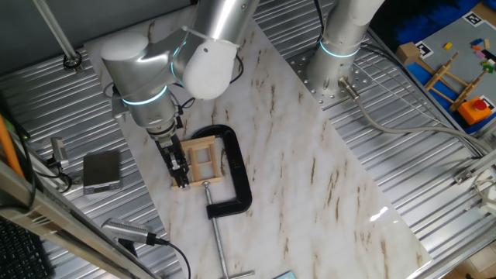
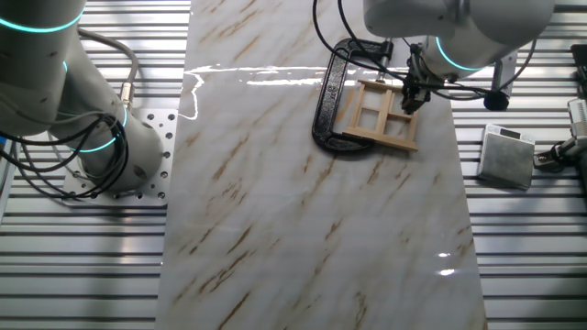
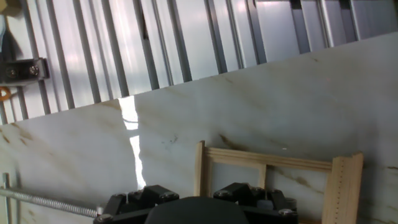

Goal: Close a sliding window

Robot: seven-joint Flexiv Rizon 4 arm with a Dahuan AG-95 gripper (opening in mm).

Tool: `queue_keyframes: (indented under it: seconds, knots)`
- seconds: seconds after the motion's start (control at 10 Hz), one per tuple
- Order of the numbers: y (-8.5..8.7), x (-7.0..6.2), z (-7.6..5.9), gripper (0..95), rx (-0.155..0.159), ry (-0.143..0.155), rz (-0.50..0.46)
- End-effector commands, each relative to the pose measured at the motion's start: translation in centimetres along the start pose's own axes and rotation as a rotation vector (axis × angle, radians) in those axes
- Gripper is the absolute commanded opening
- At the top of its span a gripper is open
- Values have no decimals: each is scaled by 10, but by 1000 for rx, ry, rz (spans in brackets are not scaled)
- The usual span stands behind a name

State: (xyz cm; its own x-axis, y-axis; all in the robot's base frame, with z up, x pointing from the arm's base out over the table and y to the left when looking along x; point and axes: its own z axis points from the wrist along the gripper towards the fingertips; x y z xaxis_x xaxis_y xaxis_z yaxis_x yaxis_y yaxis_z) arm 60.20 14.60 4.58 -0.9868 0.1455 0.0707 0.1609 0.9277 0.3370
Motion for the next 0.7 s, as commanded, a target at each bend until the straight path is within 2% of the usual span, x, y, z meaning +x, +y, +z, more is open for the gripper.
queue_keyframes:
  seconds: [0.1,0.3,0.7]
  knots:
    - [-1,0,0,760,4,5,-7]
    - [-1,0,0,760,6,12,-19]
    - [-1,0,0,760,6,8,-22]
